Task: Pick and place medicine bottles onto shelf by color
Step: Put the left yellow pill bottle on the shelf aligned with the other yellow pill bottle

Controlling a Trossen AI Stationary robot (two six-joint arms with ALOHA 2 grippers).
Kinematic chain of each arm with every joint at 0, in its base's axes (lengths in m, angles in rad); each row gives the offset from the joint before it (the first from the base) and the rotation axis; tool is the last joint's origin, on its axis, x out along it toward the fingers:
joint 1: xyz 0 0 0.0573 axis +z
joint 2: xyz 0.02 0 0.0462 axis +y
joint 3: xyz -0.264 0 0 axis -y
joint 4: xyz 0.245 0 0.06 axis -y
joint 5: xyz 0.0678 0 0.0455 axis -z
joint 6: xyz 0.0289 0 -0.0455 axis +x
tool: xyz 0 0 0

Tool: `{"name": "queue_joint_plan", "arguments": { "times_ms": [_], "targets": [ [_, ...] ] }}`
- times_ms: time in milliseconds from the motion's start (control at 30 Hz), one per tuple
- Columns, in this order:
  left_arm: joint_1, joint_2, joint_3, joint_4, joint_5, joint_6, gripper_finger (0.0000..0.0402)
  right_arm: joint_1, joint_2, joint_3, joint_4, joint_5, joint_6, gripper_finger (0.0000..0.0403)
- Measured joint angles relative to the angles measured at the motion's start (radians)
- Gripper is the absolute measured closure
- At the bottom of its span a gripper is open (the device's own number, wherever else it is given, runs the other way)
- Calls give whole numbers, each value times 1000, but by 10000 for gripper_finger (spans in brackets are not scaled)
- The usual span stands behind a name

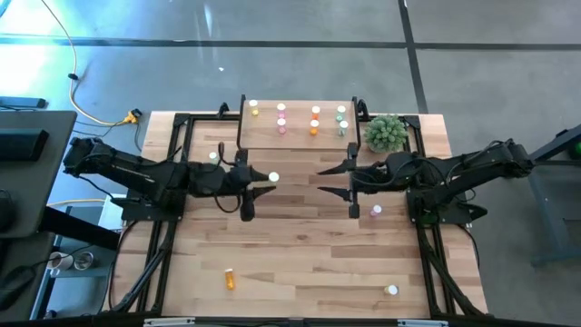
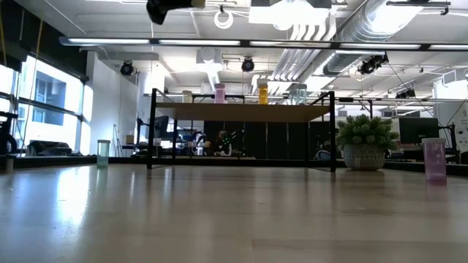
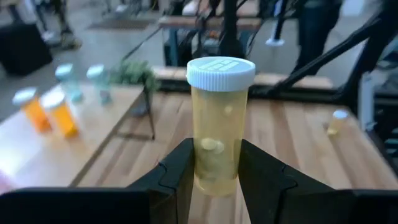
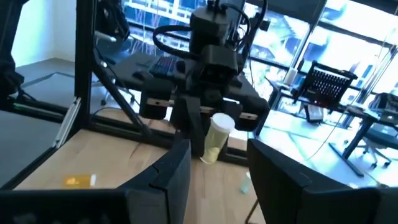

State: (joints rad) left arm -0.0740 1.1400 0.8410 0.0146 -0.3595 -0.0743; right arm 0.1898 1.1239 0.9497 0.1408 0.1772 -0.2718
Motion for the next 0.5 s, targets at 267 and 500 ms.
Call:
{"name": "queue_joint_plan", "arguments": {
  "times_ms": [267,500],
  "targets": [
    [55,0,0,153,98,113,300,-39,81,0,68,33,4,252],
    [88,1,0,170,121,177,300,-107,130,0,146,-14,35,219]
  ]
}}
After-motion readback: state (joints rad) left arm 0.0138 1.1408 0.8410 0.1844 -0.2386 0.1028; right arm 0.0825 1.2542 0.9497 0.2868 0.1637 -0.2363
